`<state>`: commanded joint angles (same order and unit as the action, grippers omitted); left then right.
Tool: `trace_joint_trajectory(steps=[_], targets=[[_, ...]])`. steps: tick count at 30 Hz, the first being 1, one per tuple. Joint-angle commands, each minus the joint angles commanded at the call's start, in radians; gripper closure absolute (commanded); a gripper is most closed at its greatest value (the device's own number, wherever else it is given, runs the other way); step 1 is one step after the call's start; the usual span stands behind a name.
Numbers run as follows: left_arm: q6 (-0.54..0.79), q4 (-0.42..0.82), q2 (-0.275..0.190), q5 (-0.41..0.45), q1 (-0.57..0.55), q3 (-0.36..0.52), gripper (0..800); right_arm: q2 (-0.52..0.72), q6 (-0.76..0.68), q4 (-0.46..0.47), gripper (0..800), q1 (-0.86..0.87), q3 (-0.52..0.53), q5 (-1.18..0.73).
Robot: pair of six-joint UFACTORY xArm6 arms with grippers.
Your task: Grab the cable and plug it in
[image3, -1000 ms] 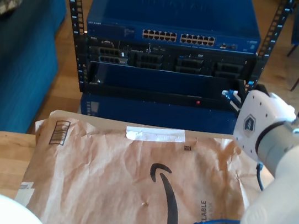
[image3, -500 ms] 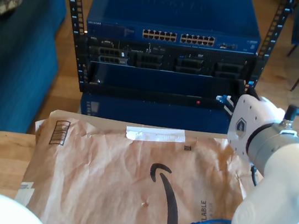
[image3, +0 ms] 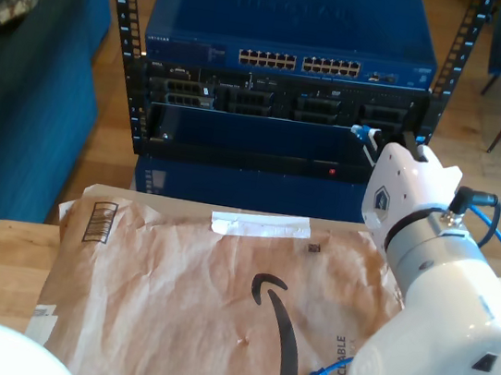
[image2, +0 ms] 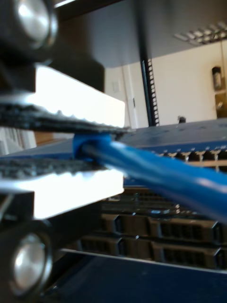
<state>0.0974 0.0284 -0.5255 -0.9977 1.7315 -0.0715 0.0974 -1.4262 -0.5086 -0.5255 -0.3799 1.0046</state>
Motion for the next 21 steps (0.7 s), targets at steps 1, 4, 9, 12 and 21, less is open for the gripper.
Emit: trace_joint_trajectory(steps=[1,4,9,12,21], targets=[[0.0,0.0,0.0,0.0,0.0,0.0,0,-0.037,-0.021,0.002,800,-0.002,-0.009,0.031],[0.0,0.0,0.0,0.0,0.0,0.0,0,-0.135,-0.061,0.002,800,-0.003,-0.015,0.163],[0.0,0.0,0.0,0.0,0.0,0.0,0,-0.322,-0.143,0.006,800,-0.002,-0.117,0.327],[0.0,0.0,0.0,0.0,0.0,0.0,0,-0.359,-0.141,0.006,800,-0.003,-0.158,0.33],[0.0,0.0,0.0,0.0,0.0,0.0,0,-0.506,-0.069,-0.078,800,-0.005,-0.35,0.35]])
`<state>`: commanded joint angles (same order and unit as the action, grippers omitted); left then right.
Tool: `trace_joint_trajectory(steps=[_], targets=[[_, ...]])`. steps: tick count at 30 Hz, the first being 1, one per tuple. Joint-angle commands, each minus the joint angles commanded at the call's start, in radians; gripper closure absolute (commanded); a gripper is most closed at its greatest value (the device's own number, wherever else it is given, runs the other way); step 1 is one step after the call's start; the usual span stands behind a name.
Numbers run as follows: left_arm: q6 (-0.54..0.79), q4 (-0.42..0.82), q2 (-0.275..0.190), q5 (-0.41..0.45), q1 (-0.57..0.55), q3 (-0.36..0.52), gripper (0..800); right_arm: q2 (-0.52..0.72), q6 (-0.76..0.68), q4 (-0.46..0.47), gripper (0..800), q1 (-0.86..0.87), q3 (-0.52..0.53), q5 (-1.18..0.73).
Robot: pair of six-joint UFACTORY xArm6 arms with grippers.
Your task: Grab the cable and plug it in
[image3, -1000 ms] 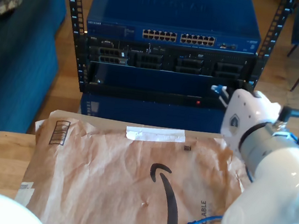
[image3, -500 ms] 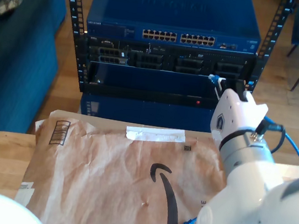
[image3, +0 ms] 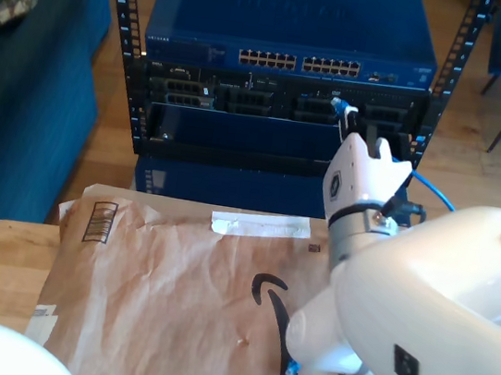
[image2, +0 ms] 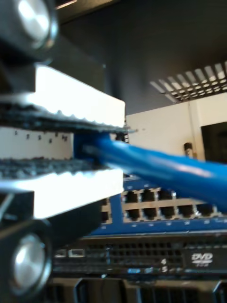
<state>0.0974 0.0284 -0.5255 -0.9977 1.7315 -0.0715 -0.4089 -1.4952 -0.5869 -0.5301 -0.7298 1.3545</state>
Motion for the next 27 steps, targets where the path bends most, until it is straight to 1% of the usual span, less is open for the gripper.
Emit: trace_joint_trajectory(steps=[2,7,11,16,19,21,27], targets=[[0.0,0.0,0.0,0.0,0.0,0.0,0,-0.028,0.074,-0.052,800,0.0,-0.049,0.0],[0.0,0.0,0.0,0.0,0.0,0.0,0,-0.109,0.192,-0.18,800,-0.037,-0.166,0.002],[0.0,0.0,0.0,0.0,0.0,0.0,0,-0.199,0.272,-0.287,800,-0.069,-0.29,0.025],[0.0,0.0,0.0,0.0,0.0,0.0,0,-0.288,0.324,-0.327,800,-0.071,-0.422,0.031],[0.0,0.0,0.0,0.0,0.0,0.0,0,-0.33,0.342,-0.339,800,-0.069,-0.48,0.031],[0.0,0.0,0.0,0.0,0.0,0.0,0,-0.345,0.344,-0.339,800,-0.069,-0.502,0.031],[0.0,0.0,0.0,0.0,0.0,0.0,0,-0.361,0.342,-0.334,800,-0.049,-0.522,0.029]])
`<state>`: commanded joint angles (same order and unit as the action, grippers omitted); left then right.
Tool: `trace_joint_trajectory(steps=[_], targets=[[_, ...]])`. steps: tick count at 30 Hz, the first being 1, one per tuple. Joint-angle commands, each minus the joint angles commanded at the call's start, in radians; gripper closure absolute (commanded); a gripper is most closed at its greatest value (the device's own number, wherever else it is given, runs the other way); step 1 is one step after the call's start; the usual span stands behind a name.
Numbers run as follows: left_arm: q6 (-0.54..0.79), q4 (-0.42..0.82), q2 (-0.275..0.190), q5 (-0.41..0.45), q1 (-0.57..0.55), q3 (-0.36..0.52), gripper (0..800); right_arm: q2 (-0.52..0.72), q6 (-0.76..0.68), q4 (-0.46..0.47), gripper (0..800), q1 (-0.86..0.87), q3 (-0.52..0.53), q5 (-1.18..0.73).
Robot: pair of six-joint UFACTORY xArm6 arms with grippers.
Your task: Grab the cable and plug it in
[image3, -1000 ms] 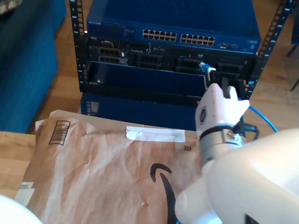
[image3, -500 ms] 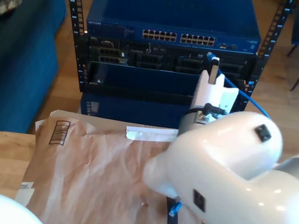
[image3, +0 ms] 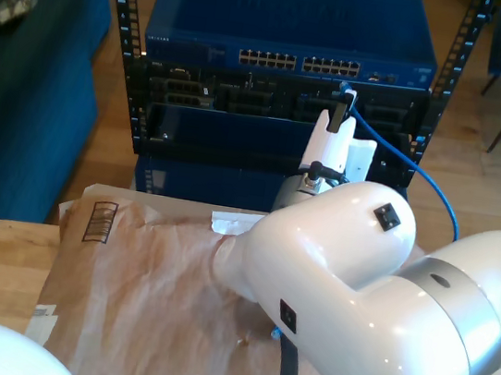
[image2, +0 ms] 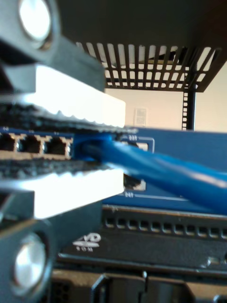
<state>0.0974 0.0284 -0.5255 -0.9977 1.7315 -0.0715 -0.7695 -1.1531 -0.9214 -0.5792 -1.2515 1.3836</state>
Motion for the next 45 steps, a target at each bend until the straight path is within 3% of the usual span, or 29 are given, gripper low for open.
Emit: trace_joint_trajectory(steps=[20,45], targets=[[0.0,0.0,0.0,0.0,0.0,0.0,0,-0.069,0.002,0.003,800,0.037,-0.137,-0.011],[0.0,0.0,0.0,0.0,0.0,0.0,0,-0.077,0.0,0.005,800,0.04,-0.144,-0.009]])
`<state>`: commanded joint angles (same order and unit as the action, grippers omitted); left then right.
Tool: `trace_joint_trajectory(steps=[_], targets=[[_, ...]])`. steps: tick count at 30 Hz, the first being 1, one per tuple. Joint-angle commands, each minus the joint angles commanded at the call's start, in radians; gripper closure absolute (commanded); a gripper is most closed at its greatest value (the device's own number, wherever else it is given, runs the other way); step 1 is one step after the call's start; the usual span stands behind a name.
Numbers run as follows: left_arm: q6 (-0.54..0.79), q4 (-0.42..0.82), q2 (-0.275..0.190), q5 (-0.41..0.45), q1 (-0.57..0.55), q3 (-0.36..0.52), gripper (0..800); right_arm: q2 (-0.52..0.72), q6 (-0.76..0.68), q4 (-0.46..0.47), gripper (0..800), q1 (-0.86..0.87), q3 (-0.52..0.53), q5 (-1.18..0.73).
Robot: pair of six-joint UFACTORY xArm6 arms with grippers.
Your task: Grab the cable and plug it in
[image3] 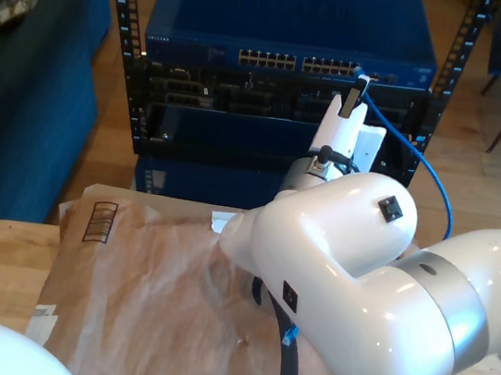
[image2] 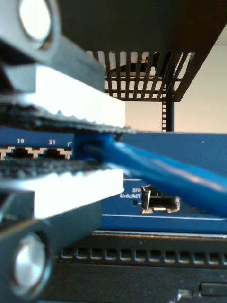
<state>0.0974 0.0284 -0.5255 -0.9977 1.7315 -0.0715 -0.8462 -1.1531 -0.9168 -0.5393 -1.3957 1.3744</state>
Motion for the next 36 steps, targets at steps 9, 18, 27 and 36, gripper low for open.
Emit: trace_joint_trajectory(steps=[9,18,27,36], targets=[[0.0,0.0,0.0,0.0,0.0,0.0,0,0.0,-0.002,0.002,800,0.0,-0.003,0.0],[0.0,0.0,0.0,0.0,0.0,0.0,0,-0.041,-0.002,0.002,800,0.002,-0.057,-0.002],[0.0,0.0,0.0,0.0,0.0,0.0,0,-0.041,-0.002,0.002,800,0.005,-0.057,-0.002],[0.0,0.0,0.0,0.0,0.0,0.0,0,-0.038,-0.003,0.002,800,0.0,-0.057,-0.002]])
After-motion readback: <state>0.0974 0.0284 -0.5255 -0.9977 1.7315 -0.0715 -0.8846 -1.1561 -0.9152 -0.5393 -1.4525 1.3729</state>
